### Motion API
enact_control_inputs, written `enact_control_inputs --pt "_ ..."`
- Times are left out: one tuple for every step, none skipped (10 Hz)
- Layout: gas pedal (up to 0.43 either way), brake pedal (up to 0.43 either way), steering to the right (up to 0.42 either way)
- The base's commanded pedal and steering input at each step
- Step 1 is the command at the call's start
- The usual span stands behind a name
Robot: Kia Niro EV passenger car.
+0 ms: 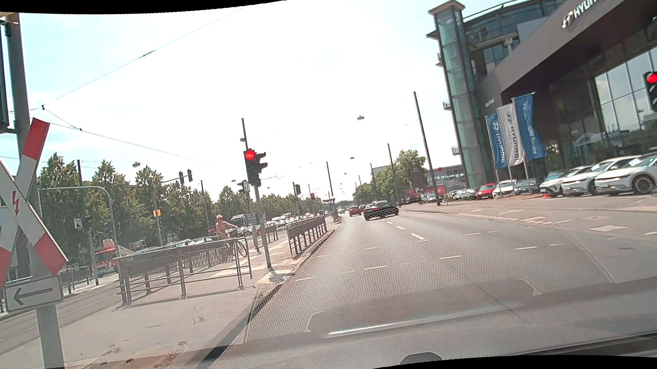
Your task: Follow the waypoints while adhering to traffic rules and regulations
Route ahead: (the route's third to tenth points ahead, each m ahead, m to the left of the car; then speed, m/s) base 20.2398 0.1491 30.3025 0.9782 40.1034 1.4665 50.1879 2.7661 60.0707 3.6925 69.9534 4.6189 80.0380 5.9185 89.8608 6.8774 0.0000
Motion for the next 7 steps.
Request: enact_control_inputs --pt "0.000 0.220 -0.007" --pt "0.000 0.226 -0.007" --pt "0.000 0.220 -0.007" --pt "0.000 0.220 -0.007" --pt "0.000 0.220 -0.007" --pt "0.000 0.226 -0.007" --pt "0.000 0.220 -0.007"
